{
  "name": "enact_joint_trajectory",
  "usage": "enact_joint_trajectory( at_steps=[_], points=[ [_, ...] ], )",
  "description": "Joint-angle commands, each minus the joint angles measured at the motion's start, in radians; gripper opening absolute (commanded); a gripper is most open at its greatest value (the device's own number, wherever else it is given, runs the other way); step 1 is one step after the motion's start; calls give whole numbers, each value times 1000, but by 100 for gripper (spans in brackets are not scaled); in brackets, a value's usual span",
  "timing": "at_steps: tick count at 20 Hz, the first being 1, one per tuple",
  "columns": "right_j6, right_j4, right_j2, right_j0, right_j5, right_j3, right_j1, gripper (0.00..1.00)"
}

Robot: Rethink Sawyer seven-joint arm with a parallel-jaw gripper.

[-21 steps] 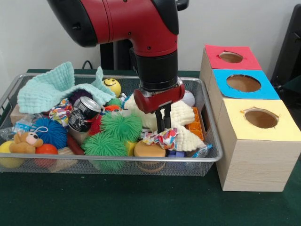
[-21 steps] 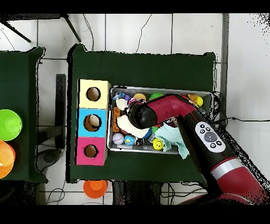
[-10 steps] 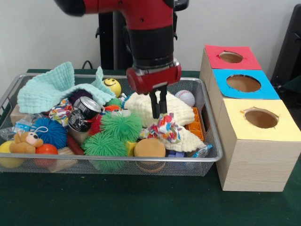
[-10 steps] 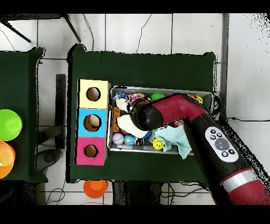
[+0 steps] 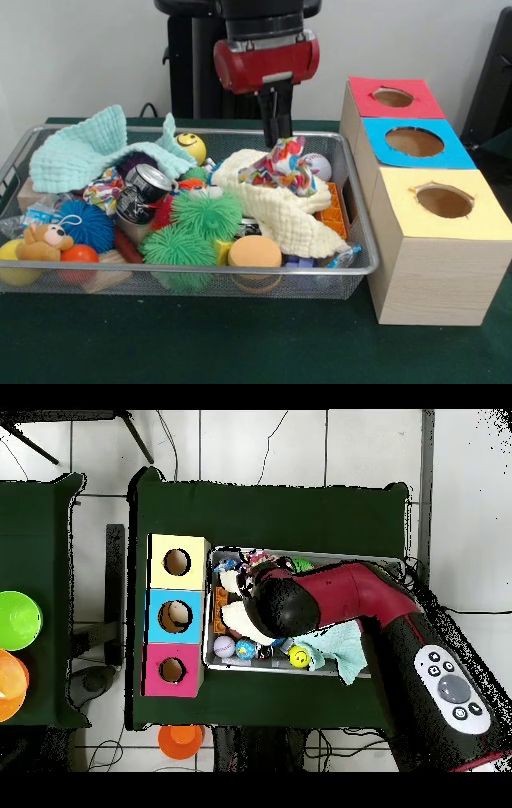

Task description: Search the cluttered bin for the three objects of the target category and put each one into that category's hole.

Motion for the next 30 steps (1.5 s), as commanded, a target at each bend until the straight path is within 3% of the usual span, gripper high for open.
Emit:
enact_joint_trajectory(
  at_steps=[1, 10, 15, 21, 30],
  points=[
    [-51, 74, 39, 24, 128, 81, -89, 0],
    [16, 132, -7, 114, 151, 42, -120, 0],
    [81, 127, -63, 195, 147, 8, -119, 0],
    [153, 113, -147, 309, 148, -46, -87, 0],
    [192, 91, -264, 422, 102, -129, -7, 0]
  ],
)
